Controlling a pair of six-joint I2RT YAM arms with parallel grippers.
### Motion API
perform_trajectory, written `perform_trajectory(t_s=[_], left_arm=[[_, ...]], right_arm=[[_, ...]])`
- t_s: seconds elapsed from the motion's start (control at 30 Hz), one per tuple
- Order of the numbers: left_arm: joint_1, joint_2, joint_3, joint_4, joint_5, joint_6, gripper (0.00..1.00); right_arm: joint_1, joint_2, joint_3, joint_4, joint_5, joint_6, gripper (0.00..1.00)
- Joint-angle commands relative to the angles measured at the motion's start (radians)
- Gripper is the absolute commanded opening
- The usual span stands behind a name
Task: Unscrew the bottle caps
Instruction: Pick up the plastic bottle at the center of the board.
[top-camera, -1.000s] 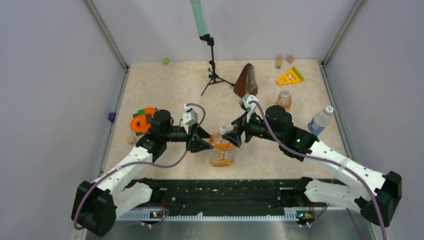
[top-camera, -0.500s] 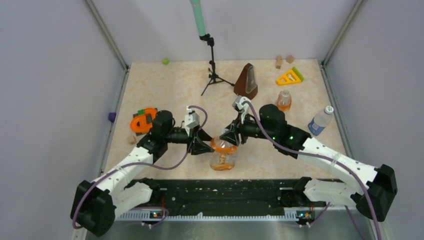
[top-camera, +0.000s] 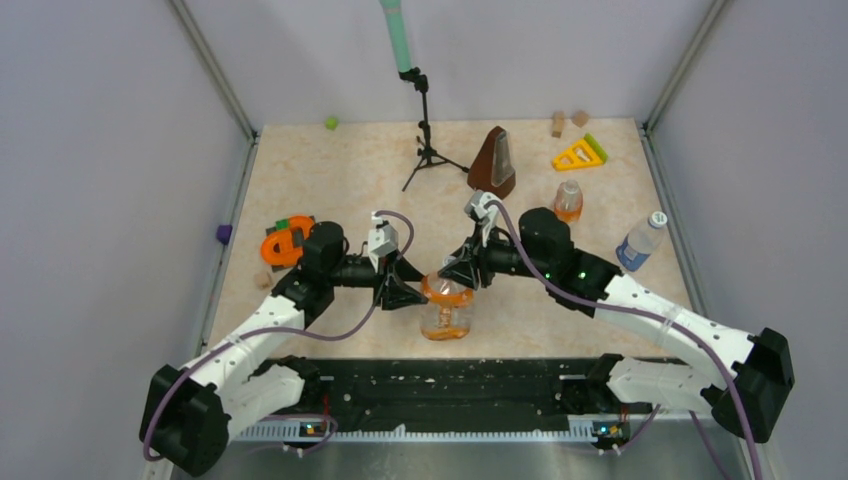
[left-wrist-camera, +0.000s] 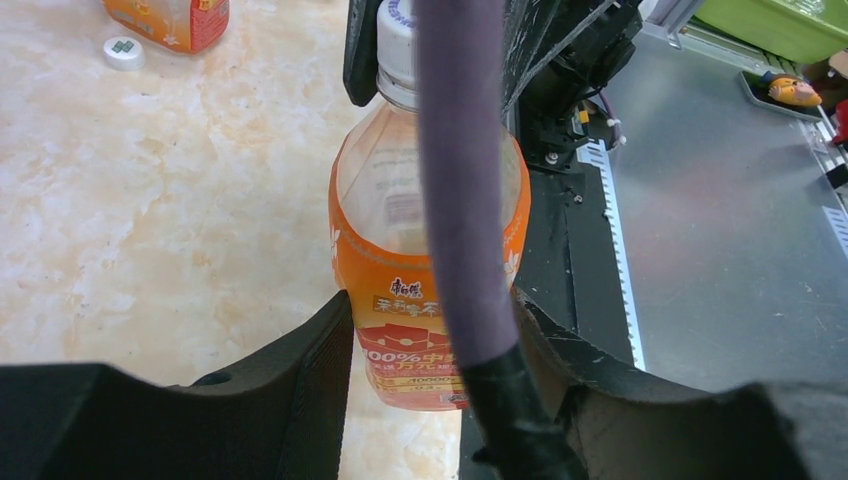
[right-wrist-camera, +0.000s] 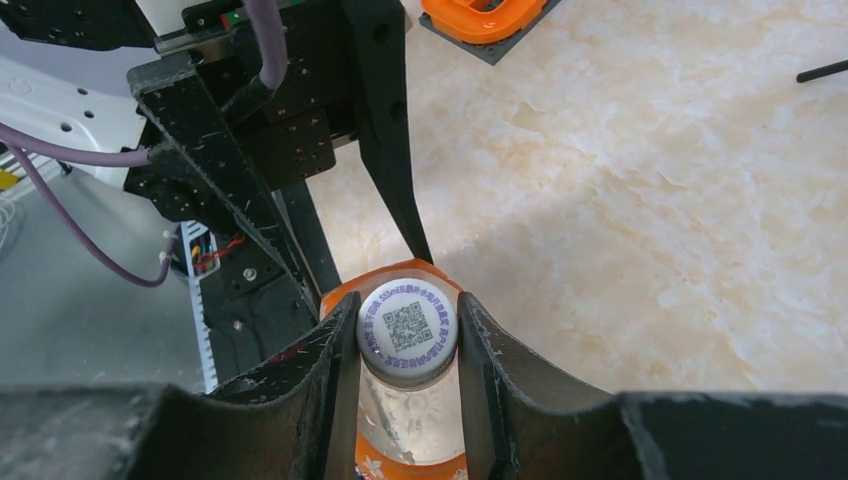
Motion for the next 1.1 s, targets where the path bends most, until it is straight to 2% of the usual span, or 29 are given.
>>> perform_trajectory(t_s=[0.0,0.07,0.13,0.17,0.3,0.37,0.57,0.77,0.93,1.07], left_arm=[[-0.004,-0.024,0.018,0.094,-0.02,-0.059,0.6],[-0.004,-0.03,-0.003,0.141,-0.036,-0.086,0.68],[-0.004,-0.036,-0.028,0.216,-0.054,-0.122,0.87],[-0.004,-0.038,-0.044,0.249,-0.062,-0.14,0.91],[-0.004,-0.028,-0.116,0.457,-0.076,-0.271,0.93],[-0.005,-0.015,-0.122,0.489,-0.062,-0.291,0.94],[-0.005,0.004,-0.133,0.477,-0.022,-0.286,0.96],[-0.004,-0.019,-0.132,0.451,0.013,-0.271,0.97],[-0.004,-0.013,-0.081,0.303,0.044,-0.189,0.98],[-0.005,0.008,-0.073,0.333,0.115,-0.214,0.98]], right_arm=[[0.012,-0.009,0.0,0.078,-0.021,0.071,0.04],[0.013,-0.016,-0.01,0.109,-0.001,0.096,0.03],[0.013,-0.025,-0.024,0.143,0.023,0.131,0.03],[0.012,-0.028,-0.034,0.162,0.034,0.149,0.03],[0.012,-0.039,-0.073,0.238,0.048,0.209,0.02],[0.013,-0.047,-0.09,0.265,0.071,0.232,0.02],[0.012,-0.097,-0.152,0.389,0.064,0.288,0.02],[0.013,-0.111,-0.144,0.389,0.068,0.287,0.02],[0.012,-0.126,-0.147,0.414,0.013,0.266,0.02],[0.012,-0.131,-0.152,0.431,0.038,0.269,0.02]])
